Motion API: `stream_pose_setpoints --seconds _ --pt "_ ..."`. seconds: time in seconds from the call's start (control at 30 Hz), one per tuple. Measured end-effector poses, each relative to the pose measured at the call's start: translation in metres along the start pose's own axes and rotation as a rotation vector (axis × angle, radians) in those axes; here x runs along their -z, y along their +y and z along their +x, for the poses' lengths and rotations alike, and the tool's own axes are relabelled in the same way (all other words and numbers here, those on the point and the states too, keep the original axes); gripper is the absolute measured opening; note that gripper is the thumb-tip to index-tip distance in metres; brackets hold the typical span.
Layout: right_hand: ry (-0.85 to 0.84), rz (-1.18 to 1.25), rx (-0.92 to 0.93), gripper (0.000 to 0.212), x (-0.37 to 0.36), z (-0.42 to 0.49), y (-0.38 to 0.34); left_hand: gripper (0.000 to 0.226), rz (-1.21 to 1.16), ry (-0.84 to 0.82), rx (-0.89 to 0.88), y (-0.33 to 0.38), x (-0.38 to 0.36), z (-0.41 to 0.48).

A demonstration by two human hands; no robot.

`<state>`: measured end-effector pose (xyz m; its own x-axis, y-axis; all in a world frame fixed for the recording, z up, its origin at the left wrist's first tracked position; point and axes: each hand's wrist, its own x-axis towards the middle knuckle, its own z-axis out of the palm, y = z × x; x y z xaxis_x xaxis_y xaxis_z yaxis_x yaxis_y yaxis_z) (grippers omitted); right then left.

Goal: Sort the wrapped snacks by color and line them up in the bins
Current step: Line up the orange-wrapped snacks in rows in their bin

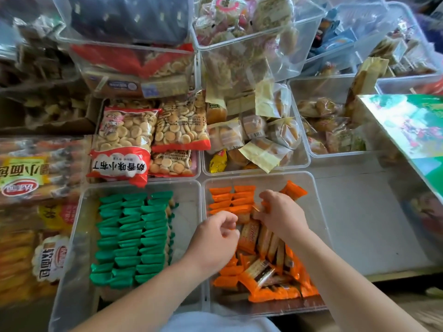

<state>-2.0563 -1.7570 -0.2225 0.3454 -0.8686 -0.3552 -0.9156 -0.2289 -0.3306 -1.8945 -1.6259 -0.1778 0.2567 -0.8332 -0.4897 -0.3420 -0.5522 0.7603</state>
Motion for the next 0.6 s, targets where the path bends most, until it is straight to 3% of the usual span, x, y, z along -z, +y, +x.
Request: stream_pose_setpoints --seconds 0.07,0.2,0.37,0.43,0.6 --pt "0.017 0.088 0.011 0.029 0.002 -0.009 0.013 0.031 0.083 -0.120 -0.043 0.003 -0.022 0.000" --pt "0.221 0.292 0.018 0.015 0.009 -0.038 0.030 0.043 0.223 -0.295 -0.047 0.013 -0.068 0.020" --pt "0.369 0.500 -0.092 0.007 0.015 -0.080 0.059 0.062 0.342 -0.324 0.138 0.009 -0.109 0.047" --pt "0.370 0.565 -0.143 0.009 0.014 -0.090 0.068 0.062 0.309 -0.293 0.166 0.006 -0.116 0.049" --pt "0.299 0.604 -0.171 0.008 0.009 -0.094 0.071 0.086 0.360 -0.251 0.211 -0.002 -0.116 0.050"
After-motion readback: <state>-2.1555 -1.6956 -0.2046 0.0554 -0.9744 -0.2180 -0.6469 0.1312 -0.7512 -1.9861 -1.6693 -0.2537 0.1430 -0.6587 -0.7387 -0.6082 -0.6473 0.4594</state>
